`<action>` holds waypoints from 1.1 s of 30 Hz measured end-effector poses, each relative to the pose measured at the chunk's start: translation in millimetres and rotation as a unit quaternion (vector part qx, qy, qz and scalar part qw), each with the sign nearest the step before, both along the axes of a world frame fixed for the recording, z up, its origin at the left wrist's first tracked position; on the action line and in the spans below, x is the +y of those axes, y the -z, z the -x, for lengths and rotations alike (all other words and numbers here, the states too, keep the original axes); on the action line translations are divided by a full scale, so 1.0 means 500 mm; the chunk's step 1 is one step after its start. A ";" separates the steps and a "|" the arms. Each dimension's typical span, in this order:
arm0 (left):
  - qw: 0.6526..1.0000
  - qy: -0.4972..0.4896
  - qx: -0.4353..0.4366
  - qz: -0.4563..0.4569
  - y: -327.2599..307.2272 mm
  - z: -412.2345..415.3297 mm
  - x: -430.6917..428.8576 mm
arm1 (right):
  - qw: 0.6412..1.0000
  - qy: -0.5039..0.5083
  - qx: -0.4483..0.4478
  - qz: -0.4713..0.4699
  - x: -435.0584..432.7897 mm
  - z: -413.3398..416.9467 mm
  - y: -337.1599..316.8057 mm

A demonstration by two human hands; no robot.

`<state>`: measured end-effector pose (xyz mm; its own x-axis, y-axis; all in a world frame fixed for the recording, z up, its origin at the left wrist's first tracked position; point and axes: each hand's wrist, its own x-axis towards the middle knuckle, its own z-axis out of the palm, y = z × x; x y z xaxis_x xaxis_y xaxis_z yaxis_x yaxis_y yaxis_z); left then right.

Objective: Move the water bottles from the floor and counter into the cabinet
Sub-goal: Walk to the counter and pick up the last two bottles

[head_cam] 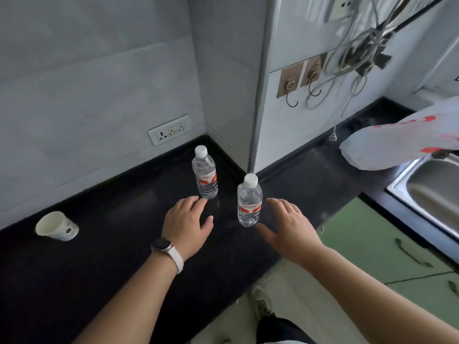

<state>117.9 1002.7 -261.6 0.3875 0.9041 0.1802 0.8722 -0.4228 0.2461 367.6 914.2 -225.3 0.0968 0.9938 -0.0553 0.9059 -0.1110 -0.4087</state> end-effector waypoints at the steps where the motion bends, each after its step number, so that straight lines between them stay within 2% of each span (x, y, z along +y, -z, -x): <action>1: 0.999 -0.025 -0.015 0.021 0.008 -0.009 0.014 | 1.000 0.009 0.025 0.007 0.018 -0.009 0.007; 5: 0.980 -0.137 -0.093 0.108 0.023 -0.048 0.070 | 0.990 0.011 0.129 0.061 0.084 -0.039 0.042; 10: 0.922 -0.218 -0.253 0.196 0.039 -0.083 0.147 | 0.970 -0.021 0.218 0.109 0.155 -0.072 0.082; 14: 0.879 -0.255 -0.330 0.232 0.047 -0.101 0.199 | 0.955 -0.057 0.265 0.121 0.190 -0.086 0.117; 22: 0.852 -0.271 -0.383 0.232 0.064 -0.125 0.234 | 0.934 -0.102 0.306 0.155 0.228 -0.104 0.156; 33: 0.840 -0.342 -0.395 0.150 0.052 -0.156 0.179 | 0.922 -0.139 0.323 0.162 0.245 -0.113 0.145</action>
<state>196.1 1092.0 -287.7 -0.3738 0.9170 -0.1389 0.4009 0.2948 0.8674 424.2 1036.4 -297.7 -0.3158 0.8962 -0.3116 0.4978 -0.1230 -0.8585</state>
